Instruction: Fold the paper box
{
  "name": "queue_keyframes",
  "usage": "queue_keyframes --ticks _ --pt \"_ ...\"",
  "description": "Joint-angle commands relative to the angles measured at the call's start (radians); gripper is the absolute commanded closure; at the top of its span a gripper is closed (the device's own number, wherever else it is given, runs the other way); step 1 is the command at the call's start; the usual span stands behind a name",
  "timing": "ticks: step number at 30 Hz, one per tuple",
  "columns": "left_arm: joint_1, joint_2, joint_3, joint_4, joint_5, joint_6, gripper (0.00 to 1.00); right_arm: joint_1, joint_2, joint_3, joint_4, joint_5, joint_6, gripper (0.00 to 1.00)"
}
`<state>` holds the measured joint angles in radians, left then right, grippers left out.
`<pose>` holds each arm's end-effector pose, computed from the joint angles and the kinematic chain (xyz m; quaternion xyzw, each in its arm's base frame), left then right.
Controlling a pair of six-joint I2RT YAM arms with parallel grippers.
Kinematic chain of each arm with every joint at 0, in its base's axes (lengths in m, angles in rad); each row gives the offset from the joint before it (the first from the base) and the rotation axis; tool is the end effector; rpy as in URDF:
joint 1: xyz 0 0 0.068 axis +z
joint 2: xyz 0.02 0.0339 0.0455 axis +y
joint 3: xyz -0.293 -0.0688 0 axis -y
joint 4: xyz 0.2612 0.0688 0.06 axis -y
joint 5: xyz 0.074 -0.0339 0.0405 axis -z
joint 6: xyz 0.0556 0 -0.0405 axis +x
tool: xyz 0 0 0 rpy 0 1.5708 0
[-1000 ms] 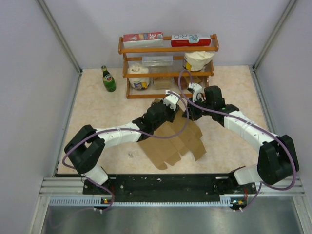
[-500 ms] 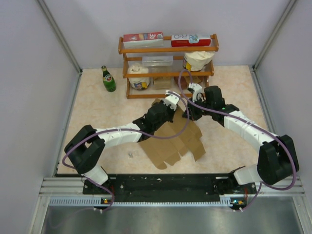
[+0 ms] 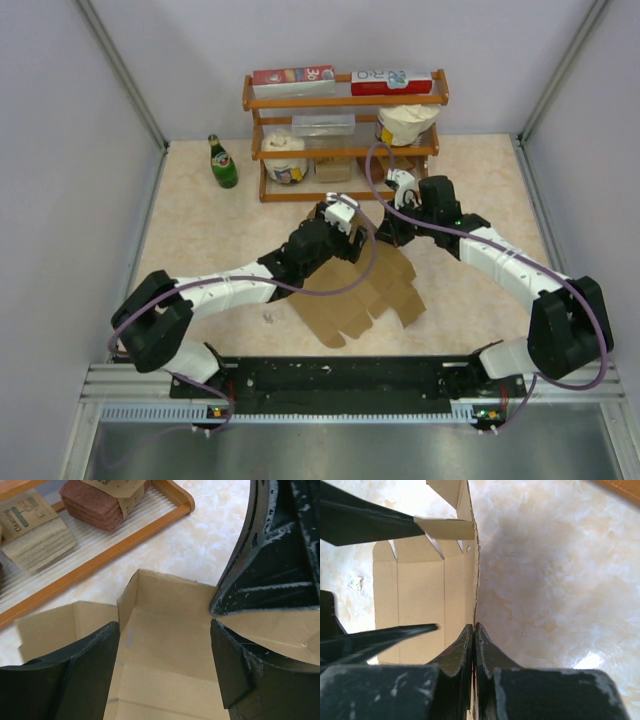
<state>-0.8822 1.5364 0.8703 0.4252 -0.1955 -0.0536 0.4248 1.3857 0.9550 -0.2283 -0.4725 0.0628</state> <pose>0.2480 -0.2844 0.2614 0.2602 0.7412 -0.2084 0.5827 0.2867 0.1575 0.2713 -0.2585 0.8401 0.3073 0.3647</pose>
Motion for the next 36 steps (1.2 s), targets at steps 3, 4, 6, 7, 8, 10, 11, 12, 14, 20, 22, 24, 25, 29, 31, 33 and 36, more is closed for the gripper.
queue_keyframes --ticks 3,4,6,7,8,10,11,12,14,20,22,24,25,29,31,33,36 --pt "0.087 -0.246 -0.137 0.061 0.010 -0.084 0.21 0.009 -0.013 0.005 0.026 -0.008 -0.015 1.00" --pt "0.118 -0.268 -0.163 0.057 0.021 -0.100 0.21 0.009 -0.013 0.005 0.024 -0.006 -0.020 1.00" --pt "0.185 -0.308 -0.203 0.038 0.068 -0.138 0.21 0.009 -0.014 0.007 0.012 -0.003 -0.024 1.00" --pt "0.221 -0.318 -0.221 0.032 0.099 -0.159 0.21 0.009 -0.014 0.008 0.006 -0.002 -0.030 1.00" --pt "0.262 -0.323 -0.235 0.023 0.141 -0.184 0.22 0.009 -0.014 0.011 0.000 -0.003 -0.035 1.00" --pt "0.330 -0.312 -0.255 0.001 0.236 -0.209 0.21 0.009 -0.014 0.017 -0.014 -0.005 -0.044 1.00" --pt "0.350 -0.300 -0.260 0.003 0.289 -0.209 0.17 0.009 -0.013 0.024 -0.025 -0.006 -0.053 1.00" --pt "0.362 -0.288 -0.264 0.003 0.333 -0.204 0.14 0.009 -0.011 0.028 -0.035 -0.009 -0.057 1.00" --pt "0.368 -0.257 -0.264 0.010 0.401 -0.187 0.09 0.011 -0.008 0.042 -0.057 -0.017 -0.087 1.00" --pt "0.373 -0.109 -0.202 0.015 0.593 -0.141 0.07 0.011 -0.011 0.059 -0.083 -0.046 -0.101 1.00" --pt "0.373 -0.052 -0.162 -0.029 0.636 -0.117 0.08 0.011 -0.014 0.057 -0.082 -0.049 -0.103 1.00" --pt "0.373 -0.012 -0.116 -0.101 0.633 -0.106 0.08 0.009 -0.016 0.057 -0.085 -0.049 -0.106 1.00" --pt "0.373 0.004 -0.110 -0.111 0.631 -0.103 0.09 0.011 -0.014 0.054 -0.085 -0.049 -0.107 1.00" --pt "0.373 0.034 -0.096 -0.138 0.604 -0.095 0.09 0.009 -0.016 0.056 -0.085 -0.054 -0.109 1.00" --pt "0.373 0.048 -0.090 -0.154 0.590 -0.089 0.09 0.009 -0.011 0.056 -0.085 -0.057 -0.110 1.00" --pt "0.373 0.065 -0.082 -0.164 0.590 -0.080 0.10 0.009 -0.008 0.057 -0.085 -0.060 -0.110 1.00" --pt "0.373 0.083 -0.082 -0.154 0.611 -0.081 0.12 0.009 -0.004 0.057 -0.083 -0.060 -0.110 1.00"
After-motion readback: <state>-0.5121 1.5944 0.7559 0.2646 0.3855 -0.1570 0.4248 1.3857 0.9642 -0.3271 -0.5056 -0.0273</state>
